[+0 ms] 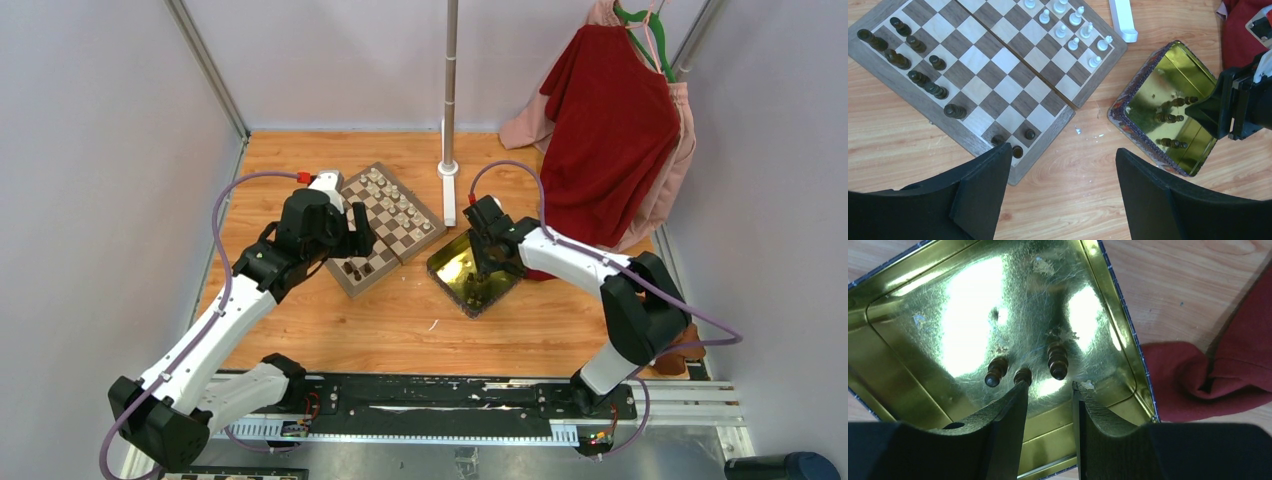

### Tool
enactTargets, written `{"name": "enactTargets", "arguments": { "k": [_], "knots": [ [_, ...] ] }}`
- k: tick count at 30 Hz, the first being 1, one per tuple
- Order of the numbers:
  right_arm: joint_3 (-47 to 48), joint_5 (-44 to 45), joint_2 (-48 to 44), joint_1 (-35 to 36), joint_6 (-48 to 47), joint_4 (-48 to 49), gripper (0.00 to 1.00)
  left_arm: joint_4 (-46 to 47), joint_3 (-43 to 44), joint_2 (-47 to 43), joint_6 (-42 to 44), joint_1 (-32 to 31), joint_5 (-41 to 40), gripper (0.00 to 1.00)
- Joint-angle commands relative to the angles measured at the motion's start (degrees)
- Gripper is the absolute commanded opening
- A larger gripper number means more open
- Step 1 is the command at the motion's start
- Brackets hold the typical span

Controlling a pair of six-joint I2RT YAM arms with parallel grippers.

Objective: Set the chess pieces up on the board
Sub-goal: Pick up the chess piece from the storage box.

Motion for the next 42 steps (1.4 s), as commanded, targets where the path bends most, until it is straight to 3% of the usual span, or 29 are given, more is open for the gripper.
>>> {"name": "enactTargets", "arguments": {
  "k": [1, 8, 16, 25, 42],
  "knots": [
    [2.20, -0.12, 2.04, -1.51, -0.76, 0.85, 0.42, 0.07, -0.91, -1.04, 1.18, -0.62, 0.73, 0.82],
    [3.37, -0.66, 4.29, -2.61, -1.37, 1.52, 0.41, 0.08, -1.13, -0.78, 1.90, -0.62, 0.27, 0.82],
    [3.19, -1.30, 5.08, -3.42, -1.28, 1.61, 0.32, 0.05, -0.84, 0.02, 2.63, -0.62, 0.01, 0.81],
    [3.42, -1.95, 5.48, -3.68, -1.14, 1.56, 0.00, 0.36, -1.11, 0.34, 3.24, -0.62, -0.45, 0.81],
    [3.37, -9.88, 1.17, -8.00, 3.05, 4.54, 0.00, 0.68, -1.19, 0.43, 3.63, -0.62, -0.89, 0.81]
  ]
}}
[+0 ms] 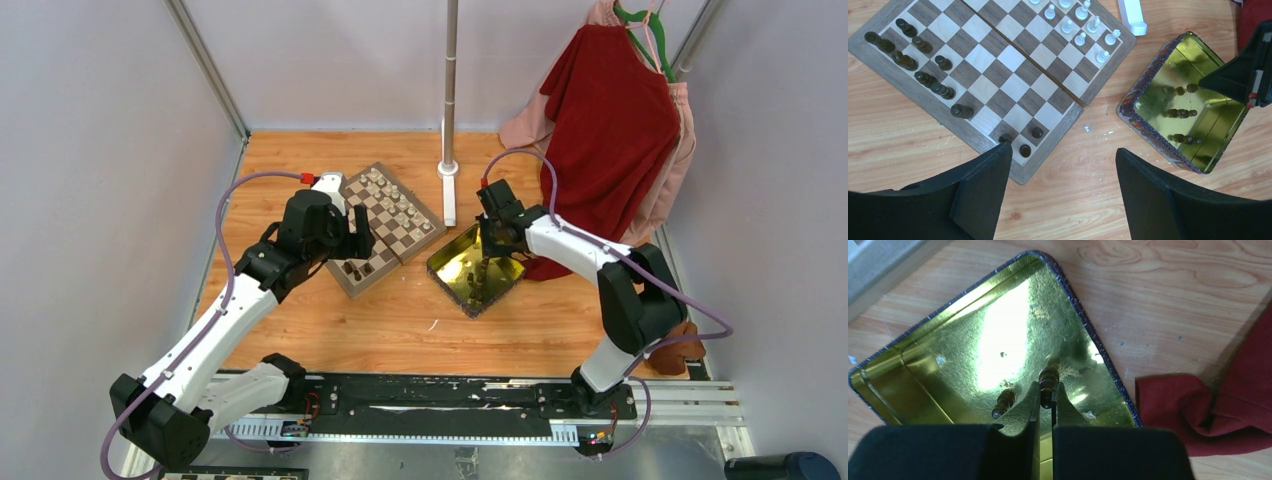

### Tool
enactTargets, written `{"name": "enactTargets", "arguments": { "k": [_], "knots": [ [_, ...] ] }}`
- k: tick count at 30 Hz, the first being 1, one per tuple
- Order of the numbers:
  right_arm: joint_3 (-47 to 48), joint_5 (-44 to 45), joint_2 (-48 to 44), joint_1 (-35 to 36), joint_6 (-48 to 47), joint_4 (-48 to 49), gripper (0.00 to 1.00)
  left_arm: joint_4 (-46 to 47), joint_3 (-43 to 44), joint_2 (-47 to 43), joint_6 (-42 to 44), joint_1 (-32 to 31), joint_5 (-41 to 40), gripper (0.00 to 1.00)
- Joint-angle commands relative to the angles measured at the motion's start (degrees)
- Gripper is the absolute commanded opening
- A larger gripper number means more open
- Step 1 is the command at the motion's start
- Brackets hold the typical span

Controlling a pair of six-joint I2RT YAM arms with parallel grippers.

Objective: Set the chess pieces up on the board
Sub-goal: Pick up the chess piece from the storage box, then place the chess piece on the chessboard.

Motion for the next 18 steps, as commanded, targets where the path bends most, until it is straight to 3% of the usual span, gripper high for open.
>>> {"name": "enactTargets", "arguments": {
  "k": [1, 10, 18],
  "knots": [
    [-0.18, -3.77, -2.73, -2.09, 2.56, 1.75, 0.00, 0.67, -0.31, 0.10, 1.02, -0.59, -0.39, 0.82],
    [2.07, -8.48, -4.97, -1.62, 1.03, 2.40, 0.00, -1.08, 0.61, -1.13, 0.65, -0.59, -3.35, 0.81],
    [14.31, -7.37, -0.65, 4.17, -2.68, -1.86, 0.00, -5.04, 2.40, -5.41, -1.36, -0.59, -8.66, 0.81]
  ]
}}
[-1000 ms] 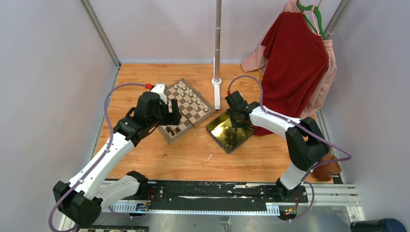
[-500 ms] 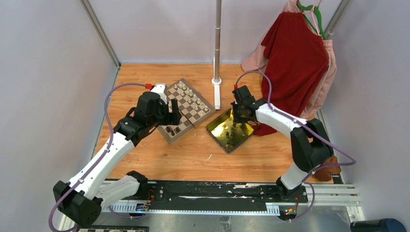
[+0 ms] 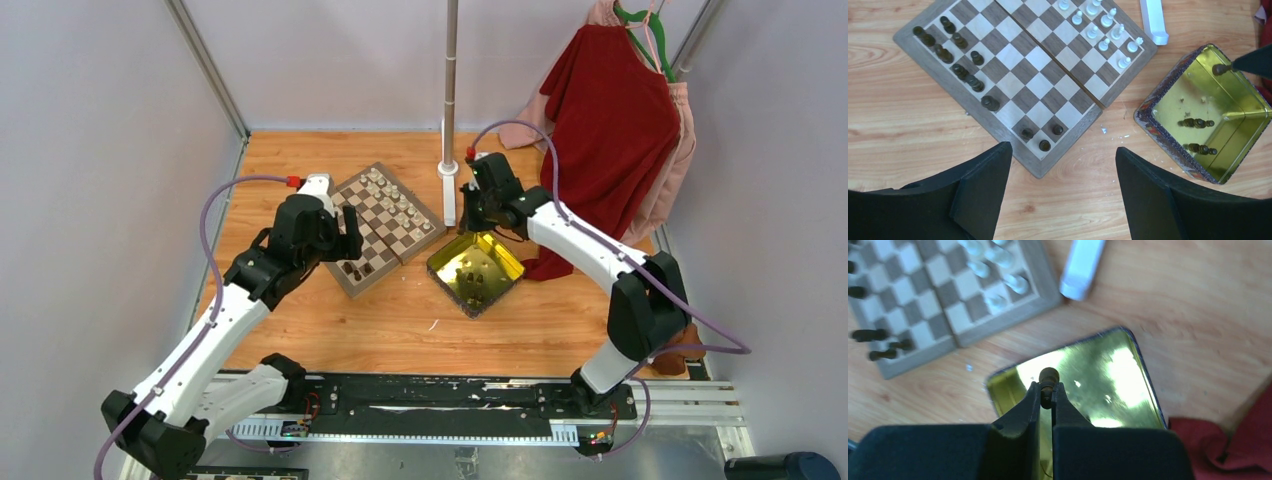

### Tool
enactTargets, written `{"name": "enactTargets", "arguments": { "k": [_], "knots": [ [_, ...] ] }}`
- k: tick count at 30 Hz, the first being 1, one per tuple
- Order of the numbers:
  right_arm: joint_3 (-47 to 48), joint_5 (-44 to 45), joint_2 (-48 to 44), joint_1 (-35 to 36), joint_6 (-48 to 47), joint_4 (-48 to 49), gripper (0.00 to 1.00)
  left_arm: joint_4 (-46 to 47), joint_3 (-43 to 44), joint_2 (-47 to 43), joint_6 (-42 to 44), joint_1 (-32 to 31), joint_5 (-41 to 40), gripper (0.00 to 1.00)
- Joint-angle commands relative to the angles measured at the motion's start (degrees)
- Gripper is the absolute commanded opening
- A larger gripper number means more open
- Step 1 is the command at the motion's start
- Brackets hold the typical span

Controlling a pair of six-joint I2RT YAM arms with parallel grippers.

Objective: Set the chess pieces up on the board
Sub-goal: Place the chess piece on the chessboard.

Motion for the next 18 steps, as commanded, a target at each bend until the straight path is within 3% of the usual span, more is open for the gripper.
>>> {"name": "enactTargets", "arguments": {
  "k": [1, 18],
  "knots": [
    [7.87, -0.27, 3.26, 4.15, -2.75, -2.91, 0.00, -3.46, 2.79, -3.61, -1.14, -0.59, -4.11, 0.81],
    [39.07, 0.71, 27.67, 19.57, -8.49, -9.60, 0.00, -12.43, 10.65, -11.01, -3.47, -0.59, -8.50, 0.81]
  ]
}}
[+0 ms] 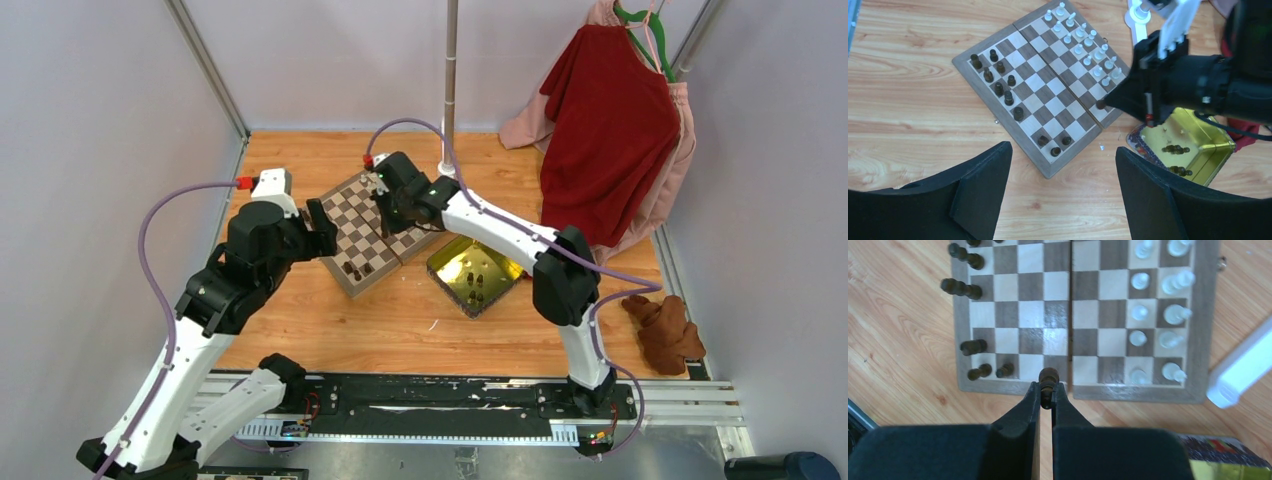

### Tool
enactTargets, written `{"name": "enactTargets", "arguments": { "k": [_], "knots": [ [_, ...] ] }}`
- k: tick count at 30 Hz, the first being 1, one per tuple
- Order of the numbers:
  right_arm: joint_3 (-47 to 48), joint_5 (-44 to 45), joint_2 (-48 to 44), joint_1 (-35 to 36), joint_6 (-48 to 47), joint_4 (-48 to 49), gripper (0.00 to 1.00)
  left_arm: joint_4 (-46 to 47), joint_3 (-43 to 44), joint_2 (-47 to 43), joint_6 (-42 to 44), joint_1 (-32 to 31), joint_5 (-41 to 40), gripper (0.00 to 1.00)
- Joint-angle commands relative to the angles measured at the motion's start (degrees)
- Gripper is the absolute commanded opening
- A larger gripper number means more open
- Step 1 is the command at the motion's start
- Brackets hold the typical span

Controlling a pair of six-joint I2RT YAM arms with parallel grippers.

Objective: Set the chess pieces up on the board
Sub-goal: Place the chess piece on the chessboard.

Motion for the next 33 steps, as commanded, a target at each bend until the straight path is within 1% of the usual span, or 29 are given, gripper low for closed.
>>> {"name": "enactTargets", "arguments": {
  "k": [1, 13, 21, 23, 33],
  "knots": [
    [6.39, 1.08, 4.50, 3.72, -2.46, -3.37, 0.00, -3.09, 1.80, -1.96, -1.53, -0.38, -0.83, 0.82],
    [20.40, 2.09, 16.31, 8.73, -4.44, -3.53, 0.00, -5.19, 3.57, -4.63, -1.54, -0.38, 0.80, 0.81],
    [23.41, 2.05, 20.03, 10.07, -6.08, -1.79, 0.00, -5.18, 3.20, -5.86, -2.53, -0.38, 2.97, 0.81],
    [24.36, 3.94, 20.97, 10.26, -6.33, -1.92, 0.00, -5.32, 3.31, -5.94, -2.53, -0.38, 3.37, 0.81],
    [27.03, 4.41, 24.27, 10.86, -7.17, -1.56, 0.00, -5.87, 3.27, -6.79, -3.15, -0.33, 4.72, 0.81]
  ]
}}
